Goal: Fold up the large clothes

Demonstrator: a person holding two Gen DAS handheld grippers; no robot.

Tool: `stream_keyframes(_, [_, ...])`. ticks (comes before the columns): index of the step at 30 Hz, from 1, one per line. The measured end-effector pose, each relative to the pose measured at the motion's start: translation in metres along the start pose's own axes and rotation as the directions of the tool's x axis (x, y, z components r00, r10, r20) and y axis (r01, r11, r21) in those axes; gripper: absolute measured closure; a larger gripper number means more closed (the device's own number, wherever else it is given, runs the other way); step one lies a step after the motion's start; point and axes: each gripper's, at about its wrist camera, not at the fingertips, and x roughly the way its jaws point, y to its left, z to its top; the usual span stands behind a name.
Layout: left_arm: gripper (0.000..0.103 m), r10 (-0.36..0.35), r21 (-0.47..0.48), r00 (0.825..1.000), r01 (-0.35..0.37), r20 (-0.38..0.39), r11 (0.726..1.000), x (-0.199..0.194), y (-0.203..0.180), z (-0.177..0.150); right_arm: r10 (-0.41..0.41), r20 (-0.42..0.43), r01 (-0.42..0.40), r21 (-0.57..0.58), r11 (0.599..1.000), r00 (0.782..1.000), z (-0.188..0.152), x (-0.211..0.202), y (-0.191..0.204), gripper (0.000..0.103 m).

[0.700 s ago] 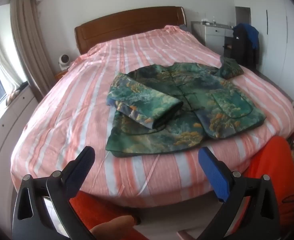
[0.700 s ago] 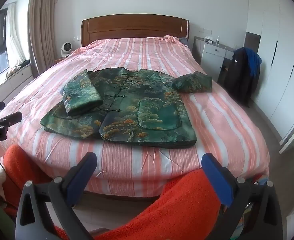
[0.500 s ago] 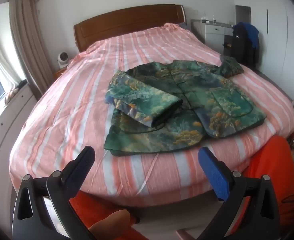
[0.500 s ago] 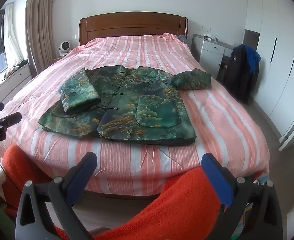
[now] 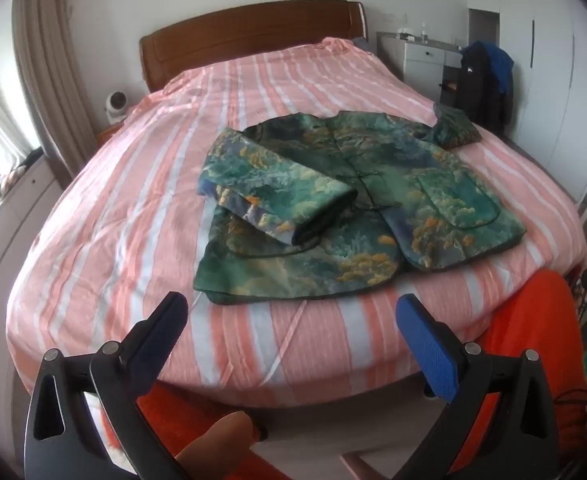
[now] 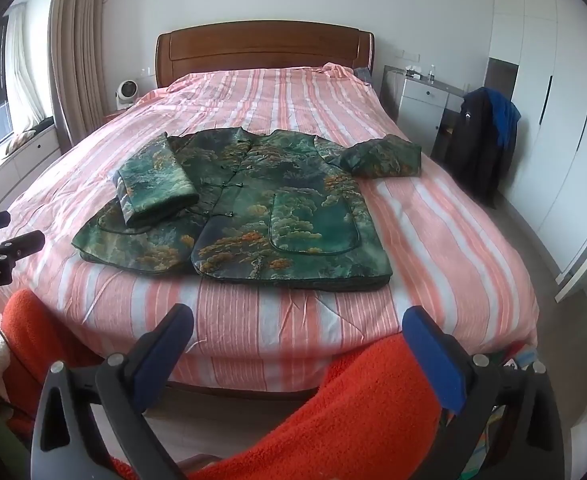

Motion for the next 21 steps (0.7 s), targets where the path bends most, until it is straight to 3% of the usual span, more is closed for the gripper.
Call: stream_keyframes(21, [0.0,-0.025,-0.029,1.0,0.025,-0.014,0.999,-0.0033,0.0078,0.004,-0.005,0.007,0.005,-0.006,1.0,1.0,0.0013,-0.0016,0.0016,0.0])
